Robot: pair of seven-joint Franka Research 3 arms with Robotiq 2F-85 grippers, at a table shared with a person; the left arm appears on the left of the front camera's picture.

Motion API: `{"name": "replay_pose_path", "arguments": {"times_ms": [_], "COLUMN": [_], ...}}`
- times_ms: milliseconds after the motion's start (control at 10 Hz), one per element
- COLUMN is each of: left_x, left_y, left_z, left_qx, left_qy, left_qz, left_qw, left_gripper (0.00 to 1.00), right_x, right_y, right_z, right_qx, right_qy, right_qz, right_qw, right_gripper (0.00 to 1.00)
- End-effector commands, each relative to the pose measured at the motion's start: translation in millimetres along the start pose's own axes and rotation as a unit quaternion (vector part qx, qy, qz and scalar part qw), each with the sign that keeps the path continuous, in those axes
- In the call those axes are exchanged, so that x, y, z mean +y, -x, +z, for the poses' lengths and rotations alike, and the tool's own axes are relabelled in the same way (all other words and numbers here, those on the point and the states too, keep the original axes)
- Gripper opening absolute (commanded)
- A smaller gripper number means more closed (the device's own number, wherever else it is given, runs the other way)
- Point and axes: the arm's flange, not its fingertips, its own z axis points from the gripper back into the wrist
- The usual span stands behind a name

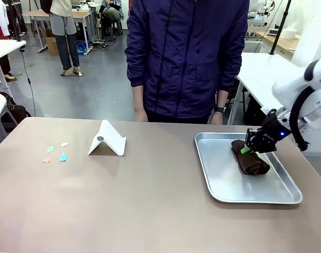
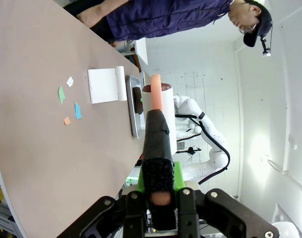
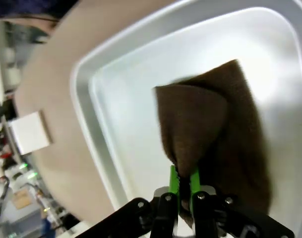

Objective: Clean the surface of the table.
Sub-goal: If a person points to the right, clean the right side of the table with your right hand, and if they point to the left, clean the left side with your left hand.

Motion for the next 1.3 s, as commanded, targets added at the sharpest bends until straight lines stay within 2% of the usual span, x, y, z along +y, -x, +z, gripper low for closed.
{"name": "replay_pose_path", "arguments": {"times_ms": [0, 200, 300, 400, 600, 700, 800, 1100, 1200], "left_x": [-5.7, -5.7, -5.7, -5.7, -5.7, -5.7, -5.7, -5.7, -5.7], "left_y": [4.1, 4.1, 4.1, 4.1, 4.1, 4.1, 4.1, 4.1, 4.1], "left_z": [0.1, 0.1, 0.1, 0.1, 0.1, 0.1, 0.1, 0.1, 0.1], "left_qx": [0.002, 0.002, 0.002, 0.002, 0.002, 0.002, 0.002, 0.002, 0.002], "left_qy": [-0.001, -0.001, -0.001, -0.001, -0.001, -0.001, -0.001, -0.001, -0.001], "left_qz": [-0.001, -0.001, -0.001, -0.001, -0.001, -0.001, -0.001, -0.001, -0.001], "left_qw": [1.000, 1.000, 1.000, 1.000, 1.000, 1.000, 1.000, 1.000, 1.000], "left_gripper": [0.00, 0.00, 0.00, 0.00, 0.00, 0.00, 0.00, 0.00, 0.00], "right_x": [-6.4, -4.0, -3.6, -6.7, -21.7, -33.2, -48.1, -114.3, -136.2], "right_y": [0.7, 6.1, 9.2, 13.3, 23.2, 28.2, 33.2, 40.4, 43.9], "right_z": [12.9, 23.3, 31.2, 44.2, 71.8, 85.0, 97.5, 127.7, 138.3], "right_qx": [0.024, 0.050, 0.063, 0.085, 0.124, 0.123, 0.110, 0.040, 0.006], "right_qy": [-0.145, -0.242, -0.297, -0.386, -0.528, -0.564, -0.583, -0.562, -0.561], "right_qz": [-0.008, 0.000, 0.015, 0.037, 0.065, 0.071, 0.073, 0.048, 0.036], "right_qw": [0.989, 0.969, 0.953, 0.918, 0.838, 0.814, 0.801, 0.825, 0.827], "right_gripper": [0.09, 0.09, 0.09, 0.09, 0.09, 0.09, 0.09, 0.09, 0.09]}}
